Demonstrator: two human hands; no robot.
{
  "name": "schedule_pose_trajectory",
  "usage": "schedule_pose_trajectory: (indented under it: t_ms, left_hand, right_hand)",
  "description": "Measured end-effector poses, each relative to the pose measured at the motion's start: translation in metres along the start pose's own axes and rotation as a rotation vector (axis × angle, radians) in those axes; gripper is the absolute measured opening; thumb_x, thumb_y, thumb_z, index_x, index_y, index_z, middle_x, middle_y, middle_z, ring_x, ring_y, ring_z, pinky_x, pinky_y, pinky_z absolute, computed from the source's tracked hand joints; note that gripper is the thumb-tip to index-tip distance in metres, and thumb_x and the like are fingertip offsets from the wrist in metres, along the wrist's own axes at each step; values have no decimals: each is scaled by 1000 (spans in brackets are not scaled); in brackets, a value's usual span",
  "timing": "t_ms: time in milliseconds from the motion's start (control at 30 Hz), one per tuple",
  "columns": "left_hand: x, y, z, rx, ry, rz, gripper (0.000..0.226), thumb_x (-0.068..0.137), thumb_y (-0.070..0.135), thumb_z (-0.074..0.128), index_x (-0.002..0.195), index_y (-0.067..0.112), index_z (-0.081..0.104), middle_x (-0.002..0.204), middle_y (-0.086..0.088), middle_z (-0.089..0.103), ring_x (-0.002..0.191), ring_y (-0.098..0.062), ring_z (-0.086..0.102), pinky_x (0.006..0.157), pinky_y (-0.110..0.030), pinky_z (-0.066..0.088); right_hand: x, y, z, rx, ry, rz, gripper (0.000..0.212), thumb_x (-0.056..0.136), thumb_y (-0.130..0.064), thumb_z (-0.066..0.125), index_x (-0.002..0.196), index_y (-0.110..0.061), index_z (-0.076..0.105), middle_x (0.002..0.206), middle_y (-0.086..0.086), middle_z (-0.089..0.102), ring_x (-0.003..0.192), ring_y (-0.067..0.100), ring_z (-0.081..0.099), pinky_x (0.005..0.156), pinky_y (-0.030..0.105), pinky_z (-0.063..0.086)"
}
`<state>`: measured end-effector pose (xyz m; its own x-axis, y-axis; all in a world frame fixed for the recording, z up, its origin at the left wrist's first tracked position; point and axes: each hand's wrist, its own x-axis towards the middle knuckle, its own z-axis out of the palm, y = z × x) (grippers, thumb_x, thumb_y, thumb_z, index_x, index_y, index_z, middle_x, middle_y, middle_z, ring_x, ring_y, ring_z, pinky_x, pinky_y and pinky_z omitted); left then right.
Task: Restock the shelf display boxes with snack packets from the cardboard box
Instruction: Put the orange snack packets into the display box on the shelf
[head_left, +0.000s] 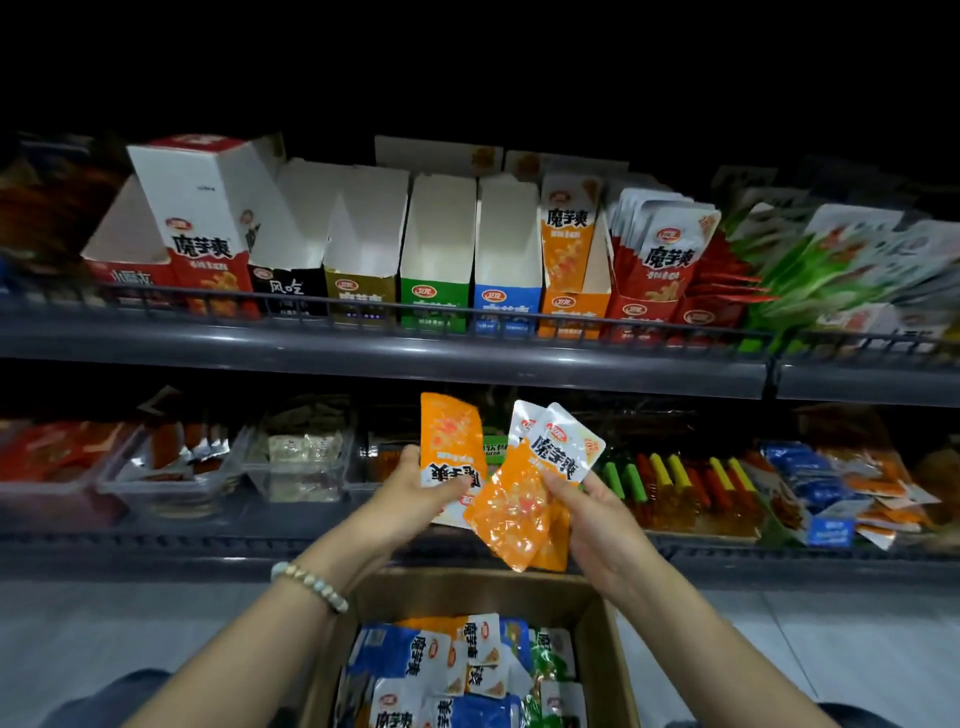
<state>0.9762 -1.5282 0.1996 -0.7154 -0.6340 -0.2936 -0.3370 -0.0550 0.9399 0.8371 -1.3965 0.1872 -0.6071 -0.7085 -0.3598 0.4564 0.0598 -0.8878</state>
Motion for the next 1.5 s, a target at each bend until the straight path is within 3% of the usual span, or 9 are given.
schedule_pose_trajectory:
  t_ms: [167, 267, 500, 633, 833, 967, 1133, 1300, 1500]
  left_hand:
    - [-5, 2, -25, 77, 23, 92, 21, 81, 6, 73, 100, 1, 67, 83, -2, 74, 67, -4, 68, 63, -18, 53]
    - [-10, 2, -32, 113, 72, 134, 6, 78, 5, 75, 83, 7, 72, 63, 7, 71, 56, 0, 64, 53, -12, 48]
    - [-10, -2, -22, -71, 152, 152, 4, 90, 13, 62, 94, 12, 62, 88, -5, 72, 64, -8, 69, 56, -22, 56]
    - [-9, -7, -7, -119, 184, 143, 9, 96, 24, 53, 103, 21, 57, 91, -9, 73, 76, -24, 71, 72, -44, 57]
    - [-8, -5, 12, -241, 112, 82, 15, 96, 26, 54, 110, 21, 56, 94, -3, 72, 74, -11, 71, 58, -23, 55]
    - [-7, -10, 20, -218, 74, 93, 32, 84, 5, 69, 111, 16, 57, 96, 0, 71, 83, -12, 69, 65, -23, 57]
    - [-5, -13, 27, -228, 122, 131, 22, 89, 8, 64, 107, 20, 61, 98, 0, 70, 88, -15, 68, 69, -27, 56]
    - [-6, -9, 27, -184, 108, 177, 25, 88, 14, 65, 112, 17, 58, 107, -3, 69, 94, -14, 68, 73, -25, 57]
    - [-18, -3, 26, -24, -36, 313, 37, 93, 35, 52, 124, 48, 37, 121, 10, 61, 99, -8, 67, 73, -30, 59]
  right_hand:
    - [-2, -21, -11, -50, -45, -51, 27, 91, -14, 59, 118, -14, 59, 103, 9, 73, 89, 23, 71, 72, 38, 56]
    - [-7, -29, -15, -104, -76, -143, 24, 88, -15, 62, 112, -19, 61, 101, 4, 74, 88, 19, 72, 70, 33, 56]
    - [-13, -14, -7, -159, -129, -71, 26, 88, -19, 62, 114, -17, 61, 102, 6, 73, 86, 18, 71, 67, 30, 56]
    - [-14, 2, 2, -125, -125, 34, 26, 88, -24, 63, 113, -15, 63, 97, 8, 73, 83, 20, 71, 66, 33, 56]
    - [-12, 23, 16, -155, -99, 33, 15, 93, -25, 57, 105, -19, 62, 100, 8, 73, 91, 24, 70, 79, 39, 57]
    - [-9, 27, 26, -129, -129, 31, 21, 98, -25, 49, 112, -17, 61, 103, 14, 71, 92, 25, 70, 79, 37, 56]
    - [-4, 30, 36, -61, -68, 13, 25, 99, -26, 48, 122, -21, 54, 103, 8, 72, 92, 23, 70, 81, 43, 56]
    - [-5, 24, 42, -76, 36, -108, 20, 98, -26, 49, 117, -20, 50, 108, 6, 68, 95, 20, 68, 77, 35, 57]
    - [-2, 6, 47, 24, 56, -208, 30, 95, -23, 53, 123, -14, 49, 114, 8, 67, 99, 21, 67, 78, 36, 56]
